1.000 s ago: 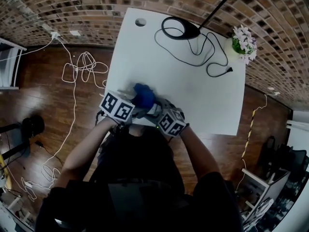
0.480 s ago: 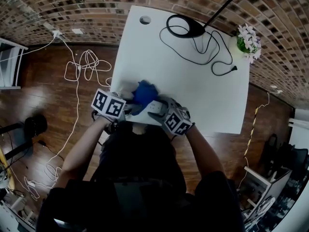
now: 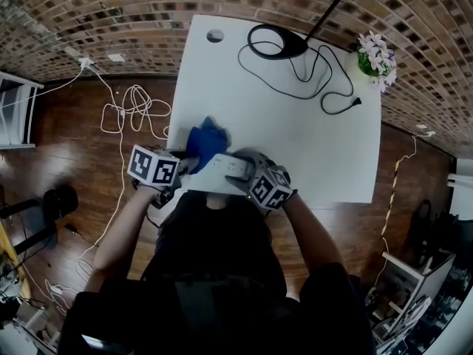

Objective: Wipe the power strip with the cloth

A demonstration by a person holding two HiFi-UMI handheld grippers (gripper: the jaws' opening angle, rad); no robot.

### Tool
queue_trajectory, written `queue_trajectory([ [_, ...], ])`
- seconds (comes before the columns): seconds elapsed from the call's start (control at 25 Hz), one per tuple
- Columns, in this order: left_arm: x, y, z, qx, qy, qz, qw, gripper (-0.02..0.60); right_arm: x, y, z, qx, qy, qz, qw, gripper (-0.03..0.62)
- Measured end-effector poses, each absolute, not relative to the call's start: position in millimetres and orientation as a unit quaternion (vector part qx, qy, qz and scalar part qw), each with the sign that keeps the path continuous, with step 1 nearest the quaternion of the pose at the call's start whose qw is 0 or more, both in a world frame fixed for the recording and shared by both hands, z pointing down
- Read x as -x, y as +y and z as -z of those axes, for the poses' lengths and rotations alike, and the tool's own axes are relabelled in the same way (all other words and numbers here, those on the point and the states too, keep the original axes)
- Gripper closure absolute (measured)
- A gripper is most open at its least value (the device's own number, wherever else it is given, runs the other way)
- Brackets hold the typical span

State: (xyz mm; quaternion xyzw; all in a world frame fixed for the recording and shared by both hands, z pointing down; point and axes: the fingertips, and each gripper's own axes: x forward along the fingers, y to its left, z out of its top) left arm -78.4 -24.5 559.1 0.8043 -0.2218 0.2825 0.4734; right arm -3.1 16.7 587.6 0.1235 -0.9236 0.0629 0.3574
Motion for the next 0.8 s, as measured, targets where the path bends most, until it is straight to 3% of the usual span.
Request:
queue_trajectory([
  [0.28,103.2,-38.0,-560.2,-0.809,-0.279,-0.313,0.413,0.525,2.0,17.0,-588.9,-0.122,-0.924,-0.059,0.358,0.322],
  [0.8,119.5,-46.2,-557.8,-0.803,-0.304,-0.336,0.386,0.525,2.8,16.9,-585.8,-0.120,-0.925,-0.060,0.357,0.321],
])
